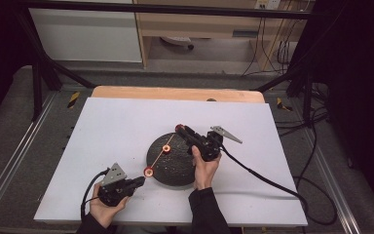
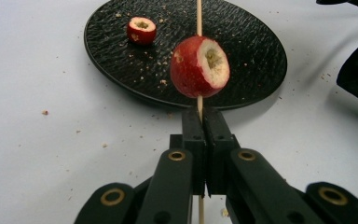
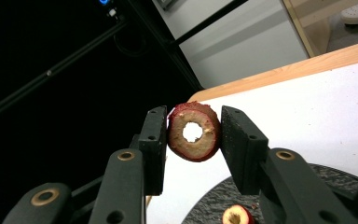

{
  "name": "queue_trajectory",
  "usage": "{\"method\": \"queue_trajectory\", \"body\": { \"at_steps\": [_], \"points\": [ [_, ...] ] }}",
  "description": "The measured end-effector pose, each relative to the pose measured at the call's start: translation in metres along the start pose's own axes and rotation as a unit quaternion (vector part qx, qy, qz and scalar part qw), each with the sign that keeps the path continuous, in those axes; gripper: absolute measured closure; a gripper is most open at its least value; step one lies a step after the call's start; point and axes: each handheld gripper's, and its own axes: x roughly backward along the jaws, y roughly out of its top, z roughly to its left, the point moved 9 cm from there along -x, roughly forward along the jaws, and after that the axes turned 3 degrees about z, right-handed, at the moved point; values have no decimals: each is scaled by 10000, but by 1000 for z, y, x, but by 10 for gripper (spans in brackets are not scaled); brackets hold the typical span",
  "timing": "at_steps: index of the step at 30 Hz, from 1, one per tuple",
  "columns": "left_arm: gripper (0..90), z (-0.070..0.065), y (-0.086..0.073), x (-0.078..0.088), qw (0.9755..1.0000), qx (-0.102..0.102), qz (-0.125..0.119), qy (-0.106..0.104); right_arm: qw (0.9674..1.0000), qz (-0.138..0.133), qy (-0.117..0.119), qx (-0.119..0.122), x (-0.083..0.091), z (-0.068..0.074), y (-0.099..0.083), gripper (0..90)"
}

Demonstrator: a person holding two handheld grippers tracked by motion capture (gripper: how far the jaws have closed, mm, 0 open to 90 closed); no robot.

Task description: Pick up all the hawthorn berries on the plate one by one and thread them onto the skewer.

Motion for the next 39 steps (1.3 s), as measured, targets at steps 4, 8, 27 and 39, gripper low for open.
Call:
{"method": "queue_trajectory", "body": {
  "at_steps": [4, 8, 27, 39],
  "points": [
    [887, -2, 1, -2, 10000, 71, -20, -17, 9999, -118, 49, -22, 0, 1, 1, 628],
    [887, -5, 2, -4, 9999, 88, -33, -41, 9998, -145, 69, -71, 0, 2, 1, 629],
    [886, -11, 8, -9, 9993, 293, -184, -107, 9996, -220, 151, -116, -2, 4, -5, 628],
    [886, -15, 19, -16, 9980, 513, -348, -81, 9990, -297, 256, -195, -3, 6, -6, 630]
  ]
}}
